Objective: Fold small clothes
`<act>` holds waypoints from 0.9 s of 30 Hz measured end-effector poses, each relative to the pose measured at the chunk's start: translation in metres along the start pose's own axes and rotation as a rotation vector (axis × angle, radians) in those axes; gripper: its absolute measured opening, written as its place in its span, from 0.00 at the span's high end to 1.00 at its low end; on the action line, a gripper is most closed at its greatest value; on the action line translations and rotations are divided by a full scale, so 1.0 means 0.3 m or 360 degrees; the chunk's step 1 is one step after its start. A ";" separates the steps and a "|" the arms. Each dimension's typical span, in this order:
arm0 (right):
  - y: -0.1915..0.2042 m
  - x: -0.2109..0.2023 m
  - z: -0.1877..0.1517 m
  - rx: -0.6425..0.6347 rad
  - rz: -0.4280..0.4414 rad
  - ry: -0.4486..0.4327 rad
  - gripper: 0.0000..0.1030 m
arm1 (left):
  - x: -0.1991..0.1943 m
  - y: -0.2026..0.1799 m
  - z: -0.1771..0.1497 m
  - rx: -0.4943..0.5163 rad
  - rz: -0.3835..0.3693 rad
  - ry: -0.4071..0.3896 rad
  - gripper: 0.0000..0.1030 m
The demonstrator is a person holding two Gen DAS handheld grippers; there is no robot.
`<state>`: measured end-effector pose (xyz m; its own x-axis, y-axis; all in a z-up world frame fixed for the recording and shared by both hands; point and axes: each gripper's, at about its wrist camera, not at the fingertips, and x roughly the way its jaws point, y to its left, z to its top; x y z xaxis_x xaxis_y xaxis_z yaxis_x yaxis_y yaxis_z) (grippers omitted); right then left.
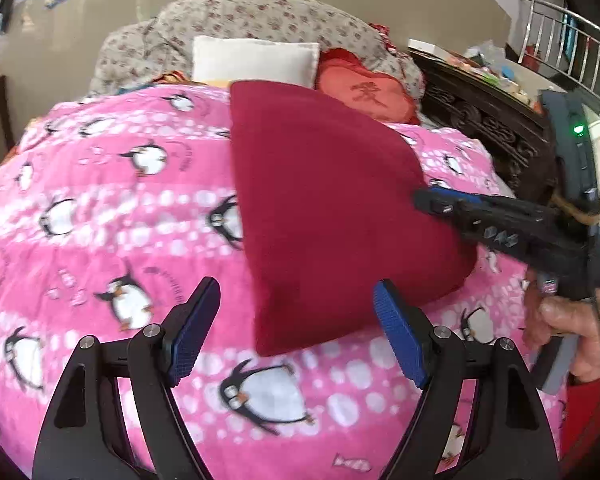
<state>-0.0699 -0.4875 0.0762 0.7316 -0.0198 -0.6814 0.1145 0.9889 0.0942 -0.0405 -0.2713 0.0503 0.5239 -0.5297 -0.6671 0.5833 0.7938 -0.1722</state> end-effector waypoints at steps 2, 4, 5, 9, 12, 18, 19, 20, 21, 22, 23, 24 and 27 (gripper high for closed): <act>0.003 -0.049 0.009 0.0034 0.0029 -0.0025 0.81 | -0.025 0.006 -0.014 0.0006 0.0047 -0.0022 0.23; 0.023 -0.108 0.004 0.0030 0.0060 -0.0079 0.81 | -0.044 0.011 -0.020 -0.0012 0.0053 -0.0038 0.23; 0.028 -0.126 0.000 0.0026 0.0070 -0.0096 0.80 | -0.045 0.014 -0.018 -0.0017 0.0053 -0.0042 0.23; 0.058 -0.086 -0.054 0.0005 0.0064 -0.0036 0.78 | -0.071 0.017 -0.026 -0.0022 0.0091 -0.0064 0.23; 0.037 0.007 -0.102 0.0060 0.0041 0.0113 0.77 | -0.095 0.011 -0.035 -0.0020 0.0117 -0.0089 0.23; 0.039 -0.098 -0.120 0.0140 0.0108 -0.0002 0.69 | -0.124 0.009 -0.041 -0.0032 0.0188 -0.0146 0.23; 0.050 -0.128 -0.124 0.0118 0.0090 -0.0032 0.66 | -0.124 0.009 -0.041 -0.0047 0.0190 -0.0154 0.23; 0.060 -0.154 -0.129 0.0098 0.0063 -0.0065 0.65 | -0.125 0.008 -0.041 -0.0056 0.0191 -0.0160 0.23; 0.070 -0.178 -0.134 0.0085 0.0043 -0.0102 0.62 | -0.123 0.007 -0.042 -0.0066 0.0190 -0.0166 0.23; 0.077 -0.200 -0.141 0.0078 0.0027 -0.0139 0.60 | -0.119 0.004 -0.043 -0.0071 0.0193 -0.0167 0.23; 0.083 -0.213 -0.147 0.0080 0.0007 -0.0160 0.60 | -0.115 -0.001 -0.045 -0.0072 0.0198 -0.0165 0.23; 0.087 -0.220 -0.154 0.0091 -0.0016 -0.0171 0.59 | -0.113 -0.005 -0.047 -0.0073 0.0204 -0.0164 0.23; 0.083 -0.212 -0.161 0.0136 -0.0009 -0.0175 0.59 | -0.111 -0.011 -0.053 -0.0076 0.0219 -0.0177 0.23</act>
<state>-0.1461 -0.4545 0.0868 0.7996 -0.0462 -0.5987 0.1722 0.9728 0.1550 -0.0697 -0.2515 0.0615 0.6636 -0.4427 -0.6031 0.4726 0.8730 -0.1208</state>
